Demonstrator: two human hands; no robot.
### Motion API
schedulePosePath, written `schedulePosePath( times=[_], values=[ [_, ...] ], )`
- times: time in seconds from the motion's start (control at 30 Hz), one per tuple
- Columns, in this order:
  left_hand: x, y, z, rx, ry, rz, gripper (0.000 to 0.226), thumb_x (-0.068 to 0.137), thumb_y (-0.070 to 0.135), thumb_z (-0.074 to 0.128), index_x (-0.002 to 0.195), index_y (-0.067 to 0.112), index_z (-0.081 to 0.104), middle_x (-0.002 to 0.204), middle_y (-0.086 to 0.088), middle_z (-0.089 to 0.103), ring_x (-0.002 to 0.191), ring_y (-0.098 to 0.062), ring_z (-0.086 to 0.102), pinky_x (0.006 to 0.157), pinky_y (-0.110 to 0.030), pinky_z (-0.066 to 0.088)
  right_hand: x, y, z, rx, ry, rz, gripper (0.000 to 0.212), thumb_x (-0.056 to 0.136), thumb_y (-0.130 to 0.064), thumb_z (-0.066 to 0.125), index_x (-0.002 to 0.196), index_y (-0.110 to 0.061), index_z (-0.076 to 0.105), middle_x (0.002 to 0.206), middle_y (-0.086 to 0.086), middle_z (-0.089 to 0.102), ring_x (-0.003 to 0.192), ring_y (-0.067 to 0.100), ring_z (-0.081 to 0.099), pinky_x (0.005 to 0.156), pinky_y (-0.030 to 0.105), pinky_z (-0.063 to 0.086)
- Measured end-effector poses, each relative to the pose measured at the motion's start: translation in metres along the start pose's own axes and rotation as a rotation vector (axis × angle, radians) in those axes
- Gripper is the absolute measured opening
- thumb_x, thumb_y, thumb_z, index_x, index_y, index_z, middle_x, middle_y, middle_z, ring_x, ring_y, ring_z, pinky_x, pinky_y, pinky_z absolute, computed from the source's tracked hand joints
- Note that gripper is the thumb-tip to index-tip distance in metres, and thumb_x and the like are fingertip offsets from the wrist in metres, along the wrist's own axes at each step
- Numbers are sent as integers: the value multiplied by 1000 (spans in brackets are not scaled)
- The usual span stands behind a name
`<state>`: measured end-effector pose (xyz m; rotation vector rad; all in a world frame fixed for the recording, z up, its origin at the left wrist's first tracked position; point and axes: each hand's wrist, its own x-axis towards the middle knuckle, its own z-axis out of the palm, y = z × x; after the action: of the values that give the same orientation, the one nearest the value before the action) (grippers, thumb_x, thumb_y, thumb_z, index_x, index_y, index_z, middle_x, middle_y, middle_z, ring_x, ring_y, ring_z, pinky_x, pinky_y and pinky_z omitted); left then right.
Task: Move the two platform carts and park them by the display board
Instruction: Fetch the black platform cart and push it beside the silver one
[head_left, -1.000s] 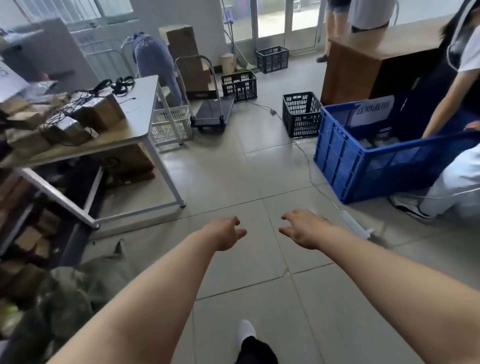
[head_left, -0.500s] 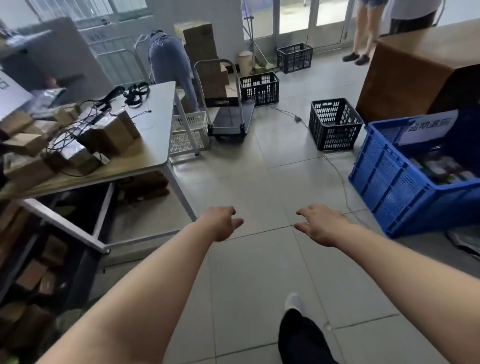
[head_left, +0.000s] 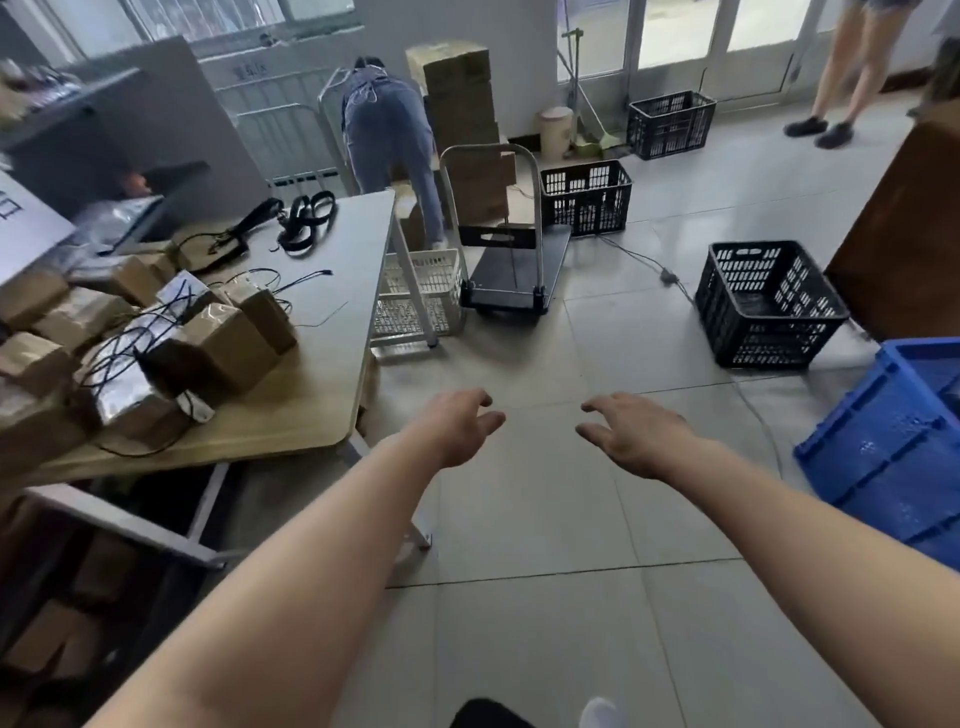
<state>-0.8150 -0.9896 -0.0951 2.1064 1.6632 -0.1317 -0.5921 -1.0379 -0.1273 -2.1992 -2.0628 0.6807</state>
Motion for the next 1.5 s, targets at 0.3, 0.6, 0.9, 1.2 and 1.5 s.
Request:
schedulePosePath(
  times=[0.3, 0.6, 0.9, 1.2, 1.5],
  values=[
    [203, -36, -99, -2, 81, 59, 43, 95, 45, 47, 128, 18, 55, 132, -7, 58, 122, -27, 51, 101, -39, 41, 212, -23, -67, -38, 60, -43, 49, 95, -51, 37, 137, -27, 42, 142, 0, 44, 130, 22, 41, 101, 42, 35],
    [433, -76, -199, 48, -3, 87, 42, 95, 44, 46, 125, 16, 55, 130, -10, 58, 117, -30, 53, 96, -37, 42, 434, -46, -137, -15, 72, 88, 45, 95, -48, 38, 132, -24, 47, 137, 4, 47, 127, 25, 43, 99, 42, 37],
    [616, -87, -257, 82, -40, 67, 36, 98, 39, 44, 120, 14, 58, 125, -9, 61, 112, -27, 55, 89, -35, 41, 626, -28, -193, -8, 106, 94, 43, 95, -47, 40, 128, -21, 50, 133, 7, 52, 124, 28, 47, 97, 45, 40],
    [787, -72, -305, 97, -58, -66, 47, 97, 42, 45, 136, 15, 46, 141, -9, 51, 127, -28, 48, 101, -38, 39, 831, 7, -250, -59, 33, 16, 48, 94, -48, 41, 134, -21, 45, 133, 6, 51, 122, 27, 48, 96, 46, 43],
    [921, -69, -328, 104, -115, -94, 50, 96, 41, 48, 138, 15, 45, 142, -12, 49, 128, -31, 47, 104, -39, 38, 949, 35, -278, -79, -20, 30, 43, 93, -46, 45, 124, -17, 52, 123, 10, 55, 113, 31, 52, 93, 45, 45]
  ],
)
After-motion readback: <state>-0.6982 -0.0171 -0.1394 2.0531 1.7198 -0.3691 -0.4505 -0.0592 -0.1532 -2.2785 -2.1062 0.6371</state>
